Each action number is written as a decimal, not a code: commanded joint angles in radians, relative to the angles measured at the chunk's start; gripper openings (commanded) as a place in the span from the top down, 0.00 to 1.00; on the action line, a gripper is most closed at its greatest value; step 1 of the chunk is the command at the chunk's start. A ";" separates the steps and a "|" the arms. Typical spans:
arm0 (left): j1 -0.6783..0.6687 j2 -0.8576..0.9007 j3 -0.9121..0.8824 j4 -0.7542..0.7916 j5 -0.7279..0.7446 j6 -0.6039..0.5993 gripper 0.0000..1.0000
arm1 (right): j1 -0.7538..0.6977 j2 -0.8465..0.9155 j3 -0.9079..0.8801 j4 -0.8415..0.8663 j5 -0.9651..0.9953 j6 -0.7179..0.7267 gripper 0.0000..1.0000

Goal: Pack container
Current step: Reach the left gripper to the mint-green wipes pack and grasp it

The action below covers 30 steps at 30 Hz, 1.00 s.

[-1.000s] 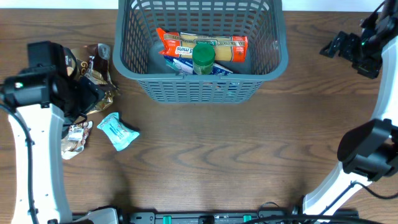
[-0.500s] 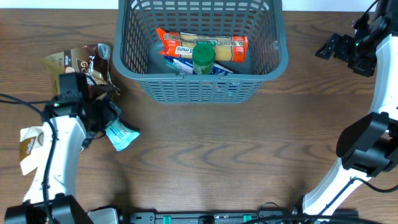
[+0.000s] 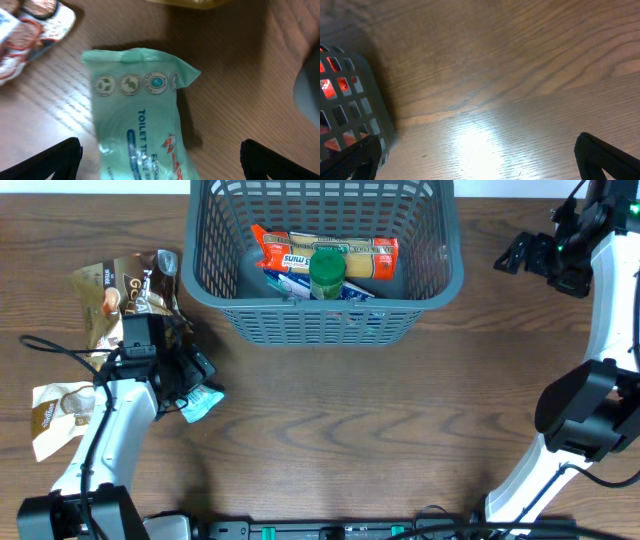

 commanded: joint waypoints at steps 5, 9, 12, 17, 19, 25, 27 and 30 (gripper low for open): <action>-0.008 0.077 -0.035 0.037 -0.011 -0.013 0.01 | 0.024 0.008 -0.001 -0.010 -0.005 -0.024 0.01; -0.008 0.127 -0.035 0.063 -0.016 -0.013 0.01 | 0.026 0.008 -0.001 -0.020 -0.005 -0.024 0.01; -0.008 0.137 -0.035 0.068 -0.010 -0.021 0.03 | 0.025 0.008 -0.001 -0.025 -0.005 -0.032 0.01; -0.008 0.132 -0.035 0.068 0.019 -0.020 0.34 | 0.025 0.008 -0.001 -0.037 -0.005 -0.035 0.01; -0.008 0.131 -0.035 0.067 0.040 -0.021 0.44 | 0.025 0.008 -0.001 -0.036 -0.005 -0.035 0.01; -0.008 0.106 -0.020 0.058 0.090 -0.020 0.90 | 0.025 0.008 -0.001 -0.036 -0.004 -0.043 0.01; -0.008 0.077 0.000 0.033 0.089 -0.019 0.94 | 0.025 0.008 -0.001 -0.036 -0.004 -0.043 0.01; -0.008 0.009 0.041 -0.018 0.089 -0.015 0.94 | 0.025 0.008 -0.001 -0.035 -0.004 -0.050 0.01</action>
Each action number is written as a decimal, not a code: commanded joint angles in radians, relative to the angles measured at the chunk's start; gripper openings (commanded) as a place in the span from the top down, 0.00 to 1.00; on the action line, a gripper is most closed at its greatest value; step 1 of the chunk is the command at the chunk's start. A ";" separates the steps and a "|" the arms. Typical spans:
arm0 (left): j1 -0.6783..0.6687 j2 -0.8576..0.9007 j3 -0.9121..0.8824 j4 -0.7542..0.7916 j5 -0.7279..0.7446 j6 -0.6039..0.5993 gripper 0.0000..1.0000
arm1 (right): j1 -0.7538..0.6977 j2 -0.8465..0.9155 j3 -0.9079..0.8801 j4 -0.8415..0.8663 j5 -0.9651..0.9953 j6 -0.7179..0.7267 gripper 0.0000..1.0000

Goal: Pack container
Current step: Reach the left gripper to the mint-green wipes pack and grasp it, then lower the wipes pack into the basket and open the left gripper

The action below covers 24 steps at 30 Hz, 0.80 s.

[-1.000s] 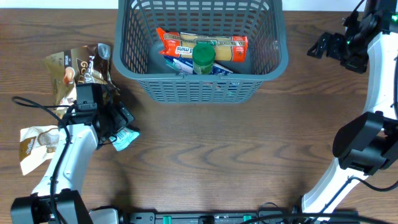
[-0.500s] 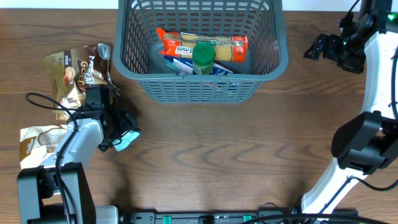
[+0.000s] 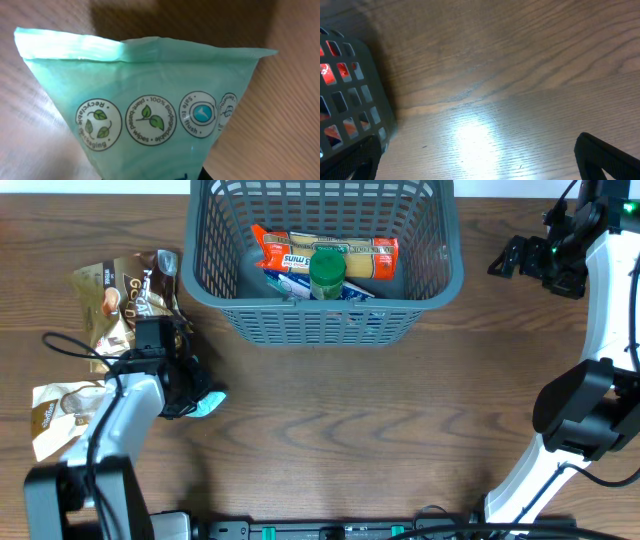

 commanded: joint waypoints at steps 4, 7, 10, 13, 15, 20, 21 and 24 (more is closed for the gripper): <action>-0.001 -0.192 0.156 -0.146 -0.005 0.024 0.94 | 0.010 0.008 -0.001 -0.002 -0.004 -0.030 0.01; -0.001 -0.270 0.257 -0.241 -0.048 0.025 0.94 | 0.010 0.008 -0.001 -0.001 -0.004 -0.030 0.01; -0.001 -0.327 0.368 -0.284 -0.069 0.034 0.95 | 0.010 0.008 -0.001 0.002 -0.004 -0.030 0.01; -0.002 -0.352 0.483 -0.286 -0.061 0.073 0.94 | 0.010 0.008 -0.001 0.002 -0.004 -0.030 0.01; -0.013 -0.344 0.558 -0.265 -0.024 0.187 0.94 | 0.010 0.008 -0.001 0.002 -0.004 -0.030 0.01; -0.086 -0.261 0.712 -0.149 0.057 0.658 0.94 | 0.010 0.008 -0.001 0.005 -0.004 -0.030 0.01; -0.103 -0.235 0.738 -0.118 0.058 0.755 0.95 | 0.010 0.008 -0.001 0.007 -0.004 -0.030 0.01; -0.152 -0.161 0.790 -0.010 0.058 0.948 0.94 | 0.010 0.008 -0.001 0.009 -0.005 -0.030 0.01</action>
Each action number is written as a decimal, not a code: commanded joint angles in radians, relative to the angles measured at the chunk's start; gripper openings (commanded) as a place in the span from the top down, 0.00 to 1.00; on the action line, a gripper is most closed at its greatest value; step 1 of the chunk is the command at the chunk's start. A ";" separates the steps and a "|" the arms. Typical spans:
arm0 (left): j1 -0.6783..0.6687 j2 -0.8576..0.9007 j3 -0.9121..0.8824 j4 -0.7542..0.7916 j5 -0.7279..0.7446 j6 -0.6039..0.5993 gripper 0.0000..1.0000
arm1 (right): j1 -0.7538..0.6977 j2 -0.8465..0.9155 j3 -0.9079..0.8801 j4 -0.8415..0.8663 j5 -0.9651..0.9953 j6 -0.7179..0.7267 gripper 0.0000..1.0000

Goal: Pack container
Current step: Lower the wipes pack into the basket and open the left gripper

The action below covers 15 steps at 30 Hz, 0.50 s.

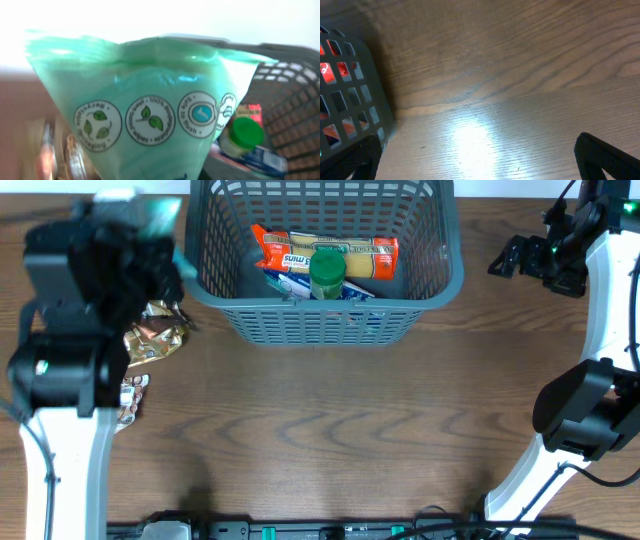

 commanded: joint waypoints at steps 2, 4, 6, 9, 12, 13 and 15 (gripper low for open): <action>-0.072 0.107 0.052 0.140 0.037 0.397 0.94 | 0.010 0.008 -0.001 0.001 -0.004 -0.013 0.01; -0.107 0.146 0.052 0.212 0.049 0.438 0.94 | 0.010 0.008 -0.001 0.000 -0.004 -0.013 0.01; -0.142 0.190 0.052 0.264 0.066 0.473 0.94 | 0.010 0.008 -0.001 -0.002 -0.004 -0.013 0.01; -0.201 0.261 0.052 0.301 0.066 0.499 0.94 | 0.010 0.008 -0.001 -0.003 -0.005 -0.013 0.01; -0.257 0.327 0.052 0.304 0.065 0.507 0.94 | 0.010 0.008 -0.001 -0.004 -0.005 -0.013 0.01; -0.276 0.351 0.052 0.303 0.065 0.507 0.94 | 0.010 0.008 -0.001 -0.005 -0.005 -0.013 0.01; -0.301 0.389 0.051 0.298 0.064 0.510 0.94 | 0.010 0.008 -0.001 -0.006 -0.005 -0.013 0.01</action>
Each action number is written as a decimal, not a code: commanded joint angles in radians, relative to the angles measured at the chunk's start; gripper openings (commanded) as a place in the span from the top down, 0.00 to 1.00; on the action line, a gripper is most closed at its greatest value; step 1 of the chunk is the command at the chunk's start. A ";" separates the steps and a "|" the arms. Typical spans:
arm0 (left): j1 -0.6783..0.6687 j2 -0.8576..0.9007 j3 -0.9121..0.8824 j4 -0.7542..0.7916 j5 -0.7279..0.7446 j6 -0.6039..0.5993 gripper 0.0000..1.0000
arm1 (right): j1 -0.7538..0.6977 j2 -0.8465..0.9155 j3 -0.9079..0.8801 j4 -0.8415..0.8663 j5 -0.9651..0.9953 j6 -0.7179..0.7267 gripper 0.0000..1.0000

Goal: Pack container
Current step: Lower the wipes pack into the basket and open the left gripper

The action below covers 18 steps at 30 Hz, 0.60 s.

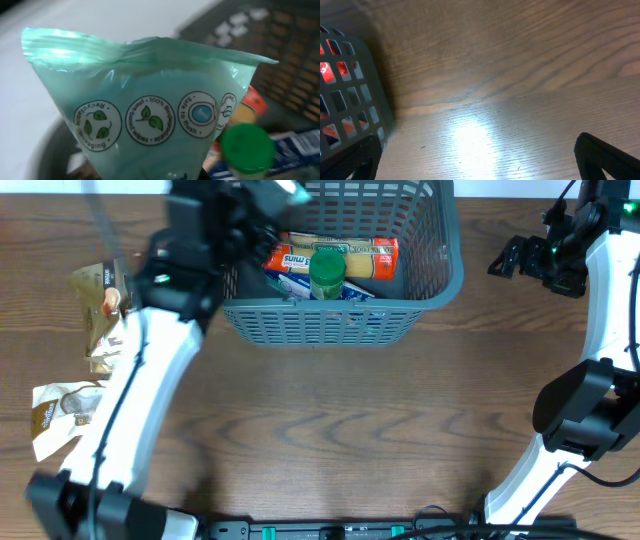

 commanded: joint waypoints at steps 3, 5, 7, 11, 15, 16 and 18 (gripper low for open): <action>-0.055 0.088 0.017 -0.010 0.014 0.043 0.94 | 0.010 0.008 -0.001 -0.005 -0.005 -0.013 0.01; -0.059 0.111 0.017 -0.030 0.013 0.043 0.94 | 0.010 0.008 -0.001 -0.006 -0.005 -0.013 0.01; -0.059 0.128 0.017 -0.058 0.011 0.043 0.94 | 0.010 0.008 -0.001 -0.005 -0.005 -0.019 0.01; -0.058 0.138 0.017 -0.101 0.010 0.043 0.32 | 0.010 0.008 -0.001 -0.005 -0.005 -0.024 0.01; -0.058 0.131 0.019 -0.104 -0.005 0.043 0.05 | 0.010 0.008 -0.001 -0.005 -0.005 -0.024 0.01; -0.058 0.127 0.023 -0.104 -0.014 0.043 0.04 | 0.010 0.008 -0.001 -0.005 -0.005 -0.024 0.01; -0.058 0.116 0.040 -0.107 -0.039 0.043 0.04 | 0.010 0.008 -0.001 -0.006 -0.005 -0.024 0.01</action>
